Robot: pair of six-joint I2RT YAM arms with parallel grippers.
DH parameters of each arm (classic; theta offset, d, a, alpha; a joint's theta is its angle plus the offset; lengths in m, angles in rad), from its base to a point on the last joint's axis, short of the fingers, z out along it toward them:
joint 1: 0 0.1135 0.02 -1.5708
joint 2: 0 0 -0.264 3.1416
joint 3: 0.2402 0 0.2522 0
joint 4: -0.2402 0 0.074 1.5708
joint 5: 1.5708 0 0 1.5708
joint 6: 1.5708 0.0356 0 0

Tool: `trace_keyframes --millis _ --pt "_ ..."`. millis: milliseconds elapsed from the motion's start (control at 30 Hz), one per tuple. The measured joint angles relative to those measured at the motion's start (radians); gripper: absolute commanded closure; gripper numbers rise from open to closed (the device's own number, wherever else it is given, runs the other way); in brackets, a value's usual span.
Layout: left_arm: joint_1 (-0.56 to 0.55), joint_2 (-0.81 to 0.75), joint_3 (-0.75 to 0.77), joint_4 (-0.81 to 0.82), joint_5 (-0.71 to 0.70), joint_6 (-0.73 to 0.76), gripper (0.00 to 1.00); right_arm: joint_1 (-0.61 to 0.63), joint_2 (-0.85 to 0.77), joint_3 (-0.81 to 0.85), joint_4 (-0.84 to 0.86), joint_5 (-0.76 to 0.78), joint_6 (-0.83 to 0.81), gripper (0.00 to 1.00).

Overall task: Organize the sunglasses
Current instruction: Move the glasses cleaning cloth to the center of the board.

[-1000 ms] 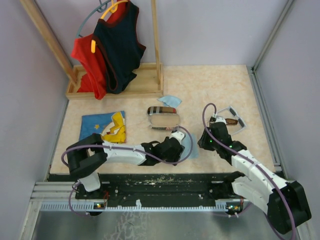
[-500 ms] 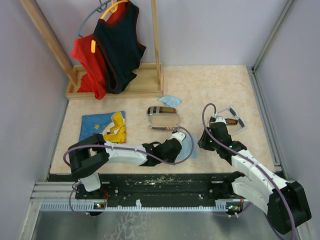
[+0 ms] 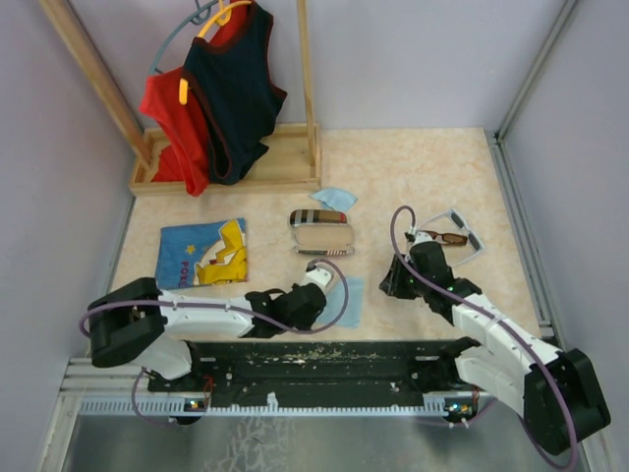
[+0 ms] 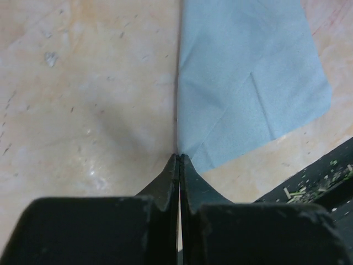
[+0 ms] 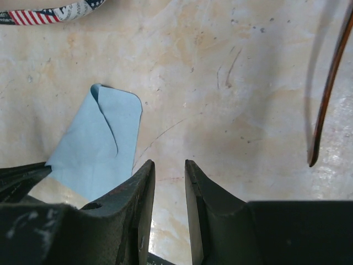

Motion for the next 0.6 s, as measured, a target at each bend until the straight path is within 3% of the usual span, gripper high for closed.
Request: trace_keyframes --millis 200,467,600 --pt "0.0 -0.12 -0.072 -0.077 -0.032 -0.033 0.94 0.006 0.019 -0.005 0.038 -0.055 -0.002 0.71" --pt "0.0 -0.252 -0.109 -0.184 -0.085 -0.071 0.48 0.03 0.061 -0.013 0.106 -0.08 0.021 0.7" --pt "0.0 -0.256 -0.076 -0.237 -0.113 -0.068 0.46 0.031 0.061 -0.018 0.124 -0.079 0.04 0.7"
